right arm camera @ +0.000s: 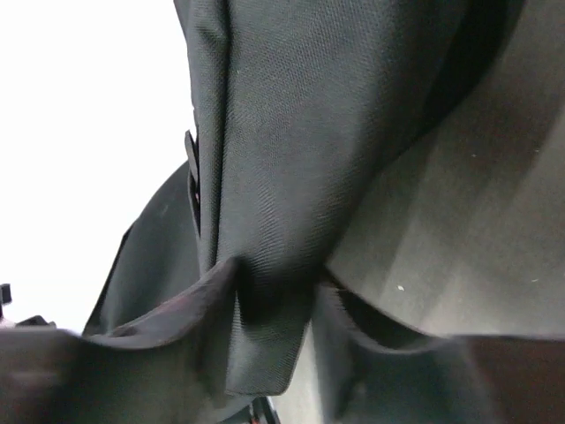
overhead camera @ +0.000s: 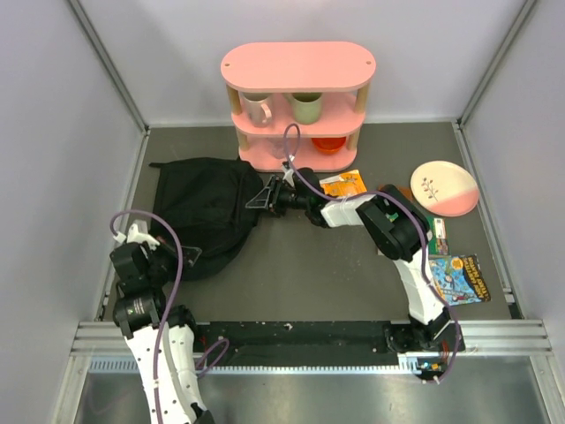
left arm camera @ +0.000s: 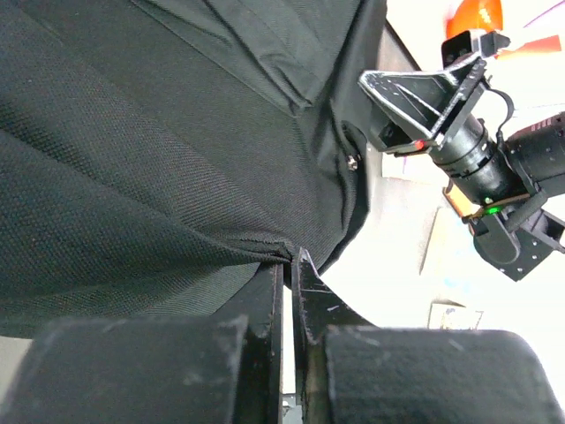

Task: Pack the student bag
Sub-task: Move the student bag to the center of the board.

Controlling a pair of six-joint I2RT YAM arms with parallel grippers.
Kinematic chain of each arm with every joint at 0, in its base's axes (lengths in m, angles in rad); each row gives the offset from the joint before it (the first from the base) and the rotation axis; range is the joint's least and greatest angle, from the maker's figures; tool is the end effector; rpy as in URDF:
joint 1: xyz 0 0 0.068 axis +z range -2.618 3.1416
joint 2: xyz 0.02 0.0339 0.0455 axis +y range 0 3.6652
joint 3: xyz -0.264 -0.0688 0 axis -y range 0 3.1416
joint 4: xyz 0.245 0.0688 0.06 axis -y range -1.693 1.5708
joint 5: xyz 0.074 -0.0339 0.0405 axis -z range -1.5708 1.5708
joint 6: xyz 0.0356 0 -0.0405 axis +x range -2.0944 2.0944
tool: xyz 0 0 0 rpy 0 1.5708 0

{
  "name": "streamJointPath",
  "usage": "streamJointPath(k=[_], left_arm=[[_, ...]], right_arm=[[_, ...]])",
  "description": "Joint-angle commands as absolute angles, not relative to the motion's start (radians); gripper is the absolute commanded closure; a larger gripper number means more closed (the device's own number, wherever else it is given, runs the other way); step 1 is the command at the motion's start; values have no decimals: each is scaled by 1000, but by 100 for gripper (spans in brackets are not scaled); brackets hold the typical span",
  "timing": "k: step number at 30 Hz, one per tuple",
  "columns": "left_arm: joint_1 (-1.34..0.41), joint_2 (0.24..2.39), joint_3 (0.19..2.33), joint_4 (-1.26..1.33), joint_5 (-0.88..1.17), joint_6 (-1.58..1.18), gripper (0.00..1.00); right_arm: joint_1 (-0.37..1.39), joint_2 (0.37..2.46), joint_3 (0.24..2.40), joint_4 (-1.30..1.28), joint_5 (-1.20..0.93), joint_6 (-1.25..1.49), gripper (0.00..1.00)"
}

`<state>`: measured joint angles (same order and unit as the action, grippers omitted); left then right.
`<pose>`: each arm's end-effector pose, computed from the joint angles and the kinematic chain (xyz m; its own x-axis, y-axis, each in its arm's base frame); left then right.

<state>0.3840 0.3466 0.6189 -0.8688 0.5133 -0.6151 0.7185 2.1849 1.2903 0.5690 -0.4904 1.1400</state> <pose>0.0793 0.0132 0.2679 -0.4544 -0.7258 -0.5165 -0.2595 0.6625 -0.7027 0.3444 0.3234 0.1420 -0.9334 0.2486 -0.2588 -0.1640 0.3460 0.9238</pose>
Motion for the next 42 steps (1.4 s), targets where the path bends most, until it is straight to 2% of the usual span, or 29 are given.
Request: streamJointPath(k=[1,3,8,12,14,19,23,26,30,31,32,33,35,39,41,42], left_arm=[[371,353,670,-822,615,-608,100],[370,360,715,-844,592,-582,100],[361,382,862,-825,607,-531,100],[351,384,902,-772,681,-514,100],[338,376,874,-715,721,-515,100],[295,357,714,-507,967,-595,100],[244,345,699,-433,1012,-568,100],[201,330,660,-370,1084,-590,100],[170,307,507,-224,1124,-696,100],[152,298,488,-224,1127,-704,83],[144,296,474,-224,1149,-709,63],[134,296,454,-224,1166,-710,34],[114,302,457,-229,1222,-707,1],[110,331,622,-388,1236,-568,1],[110,347,693,-526,1149,-442,1],[110,348,715,-534,1006,-425,1]], right_arm=[[732,2180,1293,716,-548,1169,81],[742,2149,1263,727,-578,1157,100],[791,2021,1148,730,-652,1048,100],[825,1792,987,631,-565,866,100],[833,1633,936,549,-505,764,100],[833,1289,757,358,-260,579,100],[816,1044,658,240,-108,560,100],[796,947,579,152,62,563,100],[657,960,522,52,32,616,100],[626,963,509,55,16,617,100],[583,965,493,58,11,612,100],[566,963,491,52,11,597,100],[523,969,506,34,20,571,100],[448,1011,538,-35,18,520,100],[422,1055,560,-43,-30,494,98],[416,1077,577,-55,-32,459,97]])
